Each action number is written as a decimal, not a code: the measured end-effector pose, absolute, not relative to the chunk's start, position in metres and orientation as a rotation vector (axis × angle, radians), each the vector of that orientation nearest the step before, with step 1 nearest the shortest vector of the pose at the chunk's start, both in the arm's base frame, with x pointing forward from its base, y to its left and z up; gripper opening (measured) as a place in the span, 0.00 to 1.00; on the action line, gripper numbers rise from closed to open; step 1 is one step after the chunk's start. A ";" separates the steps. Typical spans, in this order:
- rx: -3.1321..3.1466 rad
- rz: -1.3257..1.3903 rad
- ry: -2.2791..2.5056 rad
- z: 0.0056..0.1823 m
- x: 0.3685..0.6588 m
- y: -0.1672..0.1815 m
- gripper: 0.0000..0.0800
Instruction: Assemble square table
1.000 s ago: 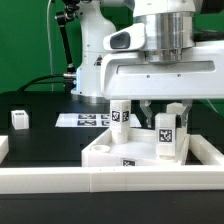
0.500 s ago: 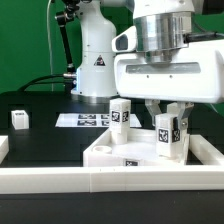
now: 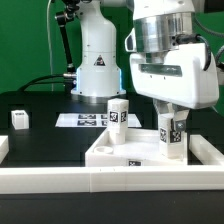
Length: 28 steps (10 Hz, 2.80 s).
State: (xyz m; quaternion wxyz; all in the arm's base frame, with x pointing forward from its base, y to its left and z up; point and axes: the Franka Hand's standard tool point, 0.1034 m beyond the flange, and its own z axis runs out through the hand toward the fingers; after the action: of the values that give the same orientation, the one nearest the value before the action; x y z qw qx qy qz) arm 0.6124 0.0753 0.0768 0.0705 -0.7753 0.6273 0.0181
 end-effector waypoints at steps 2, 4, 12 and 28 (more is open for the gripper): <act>-2.225 0.066 2.013 0.077 0.612 0.076 0.36; -2.239 0.064 1.998 0.076 0.612 0.076 0.48; -2.677 0.033 1.396 0.078 0.612 0.078 0.81; -3.082 -0.049 0.004 0.077 0.612 0.075 0.48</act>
Offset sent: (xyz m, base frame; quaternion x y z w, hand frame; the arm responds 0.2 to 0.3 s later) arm 0.0000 0.0000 0.0000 0.0000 0.0000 0.0000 1.0000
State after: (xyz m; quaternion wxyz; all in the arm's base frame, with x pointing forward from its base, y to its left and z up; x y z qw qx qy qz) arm 0.6122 0.0752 0.0771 0.0298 -0.9994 0.0013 -0.0160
